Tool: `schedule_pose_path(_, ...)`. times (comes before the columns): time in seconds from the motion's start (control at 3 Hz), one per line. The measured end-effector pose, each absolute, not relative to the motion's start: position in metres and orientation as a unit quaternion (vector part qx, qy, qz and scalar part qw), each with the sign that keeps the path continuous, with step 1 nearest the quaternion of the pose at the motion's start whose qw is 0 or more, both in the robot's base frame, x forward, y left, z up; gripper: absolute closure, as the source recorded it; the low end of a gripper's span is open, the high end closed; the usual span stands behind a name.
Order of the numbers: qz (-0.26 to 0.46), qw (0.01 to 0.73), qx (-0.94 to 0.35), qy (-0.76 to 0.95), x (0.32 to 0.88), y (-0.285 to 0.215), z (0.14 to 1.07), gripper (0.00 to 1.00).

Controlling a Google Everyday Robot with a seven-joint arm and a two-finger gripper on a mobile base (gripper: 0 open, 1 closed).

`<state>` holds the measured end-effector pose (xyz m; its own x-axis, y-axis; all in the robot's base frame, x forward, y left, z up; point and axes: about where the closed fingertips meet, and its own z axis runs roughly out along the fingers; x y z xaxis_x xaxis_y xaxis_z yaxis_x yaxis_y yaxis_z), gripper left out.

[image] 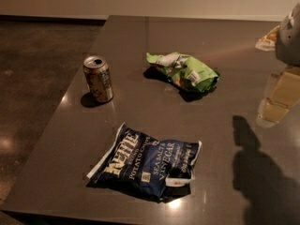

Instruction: Move green rice chip bag near blue chip bag

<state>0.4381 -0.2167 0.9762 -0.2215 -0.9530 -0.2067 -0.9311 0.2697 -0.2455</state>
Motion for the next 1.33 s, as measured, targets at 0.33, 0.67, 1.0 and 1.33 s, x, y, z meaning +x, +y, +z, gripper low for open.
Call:
schedule_pose_path(0.33, -0.034, 0.159, -0.603, 0.781, 0.438, -0.217, 0.976, 0.00)
schedule_pose_path(0.67, -0.040, 0.160, -0.595, 0.786, 0.446, -0.215, 0.979, 0.00)
schedule_pose_path(1.0, -0.020, 0.168, -0.574, 0.801, 0.471, -0.206, 0.973, 0.00)
schedule_pose_path(1.33, 0.001, 0.185, -0.556, 0.810, 0.501, -0.191, 0.959, 0.00)
